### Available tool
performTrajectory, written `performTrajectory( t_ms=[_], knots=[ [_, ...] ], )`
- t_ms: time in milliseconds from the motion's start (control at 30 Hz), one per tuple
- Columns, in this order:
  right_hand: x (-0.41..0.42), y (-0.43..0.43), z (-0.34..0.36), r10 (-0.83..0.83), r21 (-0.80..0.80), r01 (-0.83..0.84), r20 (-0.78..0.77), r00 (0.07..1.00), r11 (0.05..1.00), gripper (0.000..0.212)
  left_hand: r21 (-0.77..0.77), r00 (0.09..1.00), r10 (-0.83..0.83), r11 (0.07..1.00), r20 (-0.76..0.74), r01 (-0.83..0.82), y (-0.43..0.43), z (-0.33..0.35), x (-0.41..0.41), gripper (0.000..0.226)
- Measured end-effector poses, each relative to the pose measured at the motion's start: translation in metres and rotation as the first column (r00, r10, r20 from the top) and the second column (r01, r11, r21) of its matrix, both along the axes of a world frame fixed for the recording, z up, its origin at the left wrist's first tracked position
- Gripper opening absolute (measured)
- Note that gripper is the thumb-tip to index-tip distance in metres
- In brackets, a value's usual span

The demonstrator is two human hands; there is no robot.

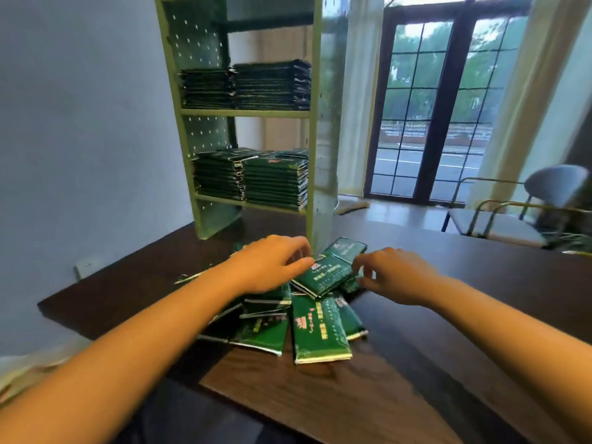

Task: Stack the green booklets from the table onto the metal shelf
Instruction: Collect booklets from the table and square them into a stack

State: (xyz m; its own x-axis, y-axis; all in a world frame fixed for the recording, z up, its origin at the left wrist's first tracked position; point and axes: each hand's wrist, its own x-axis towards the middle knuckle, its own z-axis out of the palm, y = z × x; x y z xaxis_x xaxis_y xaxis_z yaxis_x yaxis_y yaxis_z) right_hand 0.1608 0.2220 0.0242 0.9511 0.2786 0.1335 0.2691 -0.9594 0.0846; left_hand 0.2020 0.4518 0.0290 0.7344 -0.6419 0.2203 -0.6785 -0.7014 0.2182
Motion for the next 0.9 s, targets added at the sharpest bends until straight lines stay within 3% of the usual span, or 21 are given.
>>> performTrajectory(
  t_ms=[133,267,333,500,600,667,700,800,900],
  knots=[
    [-0.016,-0.020,-0.031,-0.060,0.135,0.075,-0.114,0.992,0.988,0.026,-0.041,0.996,0.049,0.998,-0.068,-0.052,-0.014,-0.050,-0.007,0.038],
    [-0.023,-0.031,-0.053,-0.070,0.257,0.113,-0.170,0.983,0.960,0.024,0.140,0.977,0.201,0.972,-0.067,-0.191,-0.030,-0.087,-0.018,0.068],
    [-0.027,-0.034,-0.060,-0.071,0.399,0.119,-0.132,0.989,0.909,0.023,0.201,0.971,0.225,0.958,-0.079,-0.205,-0.042,-0.100,-0.025,0.072],
    [-0.026,-0.040,-0.076,-0.120,0.678,0.149,-0.089,0.989,0.720,0.020,0.154,0.982,0.181,0.973,-0.047,-0.172,-0.070,-0.110,-0.032,0.064],
    [-0.025,-0.048,-0.081,-0.115,0.866,0.242,-0.213,0.970,0.438,0.021,0.140,0.990,0.120,0.984,-0.070,-0.110,-0.096,-0.113,-0.034,0.064],
    [-0.027,-0.055,-0.078,-0.061,0.919,0.327,-0.322,0.945,0.219,0.023,0.120,0.992,0.096,0.989,-0.082,-0.086,-0.110,-0.114,-0.034,0.064],
    [-0.029,-0.057,-0.076,-0.053,0.920,0.355,-0.351,0.935,0.166,0.023,0.107,0.994,0.081,0.992,-0.078,-0.073,-0.114,-0.114,-0.034,0.063],
    [-0.037,-0.071,-0.075,-0.059,0.913,0.396,-0.392,0.918,0.096,0.022,0.076,0.998,0.034,0.997,-0.057,-0.030,-0.135,-0.116,-0.031,0.060],
    [-0.037,-0.074,-0.077,-0.106,0.908,0.402,-0.391,0.914,0.116,0.022,0.046,0.998,0.037,0.998,-0.054,-0.035,-0.153,-0.112,-0.027,0.053]
  ],
)
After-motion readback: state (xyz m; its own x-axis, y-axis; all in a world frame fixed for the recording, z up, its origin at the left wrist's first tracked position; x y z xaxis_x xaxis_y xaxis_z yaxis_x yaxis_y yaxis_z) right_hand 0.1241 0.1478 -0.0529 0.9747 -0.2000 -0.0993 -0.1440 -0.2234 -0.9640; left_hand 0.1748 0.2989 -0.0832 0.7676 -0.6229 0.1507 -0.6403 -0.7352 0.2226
